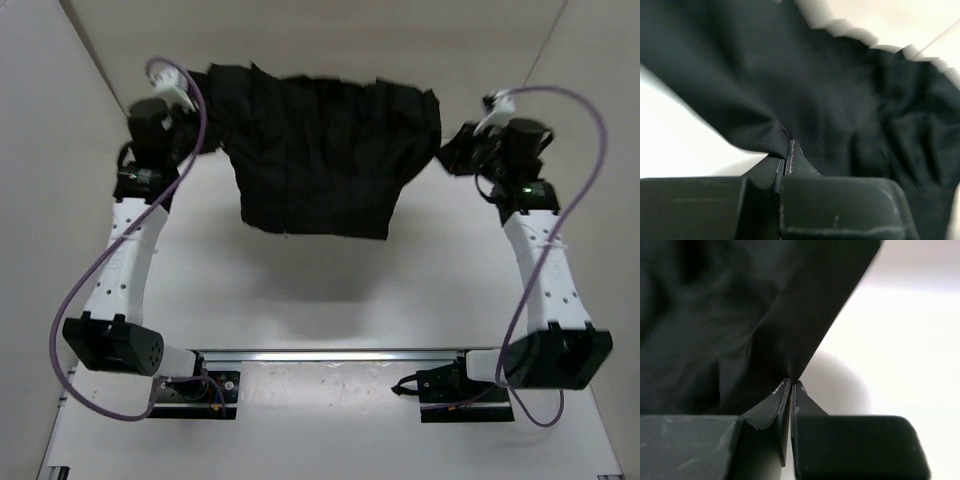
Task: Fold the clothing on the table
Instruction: Flatten the skirt out
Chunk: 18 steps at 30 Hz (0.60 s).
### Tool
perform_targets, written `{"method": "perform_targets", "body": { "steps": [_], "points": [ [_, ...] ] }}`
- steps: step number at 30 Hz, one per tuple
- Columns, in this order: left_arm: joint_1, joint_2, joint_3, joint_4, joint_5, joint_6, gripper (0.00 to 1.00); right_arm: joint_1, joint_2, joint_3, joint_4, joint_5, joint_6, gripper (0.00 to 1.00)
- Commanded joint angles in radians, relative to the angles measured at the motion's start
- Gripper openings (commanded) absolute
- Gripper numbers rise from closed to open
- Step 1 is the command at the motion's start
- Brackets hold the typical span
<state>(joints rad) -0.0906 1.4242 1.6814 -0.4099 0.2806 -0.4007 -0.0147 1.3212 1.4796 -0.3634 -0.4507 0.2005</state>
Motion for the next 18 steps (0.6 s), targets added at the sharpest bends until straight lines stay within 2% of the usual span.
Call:
{"method": "perform_targets", "body": {
  "steps": [1, 5, 7, 10, 14, 16, 17, 18],
  "points": [
    [-0.031, 0.058, -0.343, -0.178, -0.092, 0.006, 0.0, -0.005, 0.088, -0.243, -0.089, -0.045, 0.01, 0.0],
    [-0.049, 0.029, -0.656, -0.12, -0.095, 0.016, 0.0, 0.009, 0.177, -0.395, -0.106, -0.094, -0.006, 0.0],
    [-0.075, 0.015, -0.736, -0.089, -0.127, 0.022, 0.0, 0.044, 0.196, -0.441, -0.06, -0.091, -0.006, 0.0],
    [-0.089, 0.042, -0.766, -0.081, -0.159, 0.042, 0.01, 0.059, 0.222, -0.481, 0.003, -0.103, 0.016, 0.0],
    [-0.072, 0.059, -0.764, -0.053, -0.118, 0.052, 0.1, 0.073, 0.245, -0.443, -0.011, -0.105, 0.025, 0.01],
    [-0.072, 0.061, -0.747, -0.033, -0.124, 0.059, 0.19, 0.084, 0.236, -0.412, -0.006, -0.1, 0.02, 0.01],
    [-0.074, 0.067, -0.741, -0.03, -0.133, 0.072, 0.27, 0.078, 0.233, -0.407, -0.008, -0.092, 0.02, 0.06],
    [-0.07, 0.076, -0.711, -0.032, -0.144, 0.069, 0.31, 0.073, 0.228, -0.404, 0.003, -0.091, 0.02, 0.12]
  ]
}}
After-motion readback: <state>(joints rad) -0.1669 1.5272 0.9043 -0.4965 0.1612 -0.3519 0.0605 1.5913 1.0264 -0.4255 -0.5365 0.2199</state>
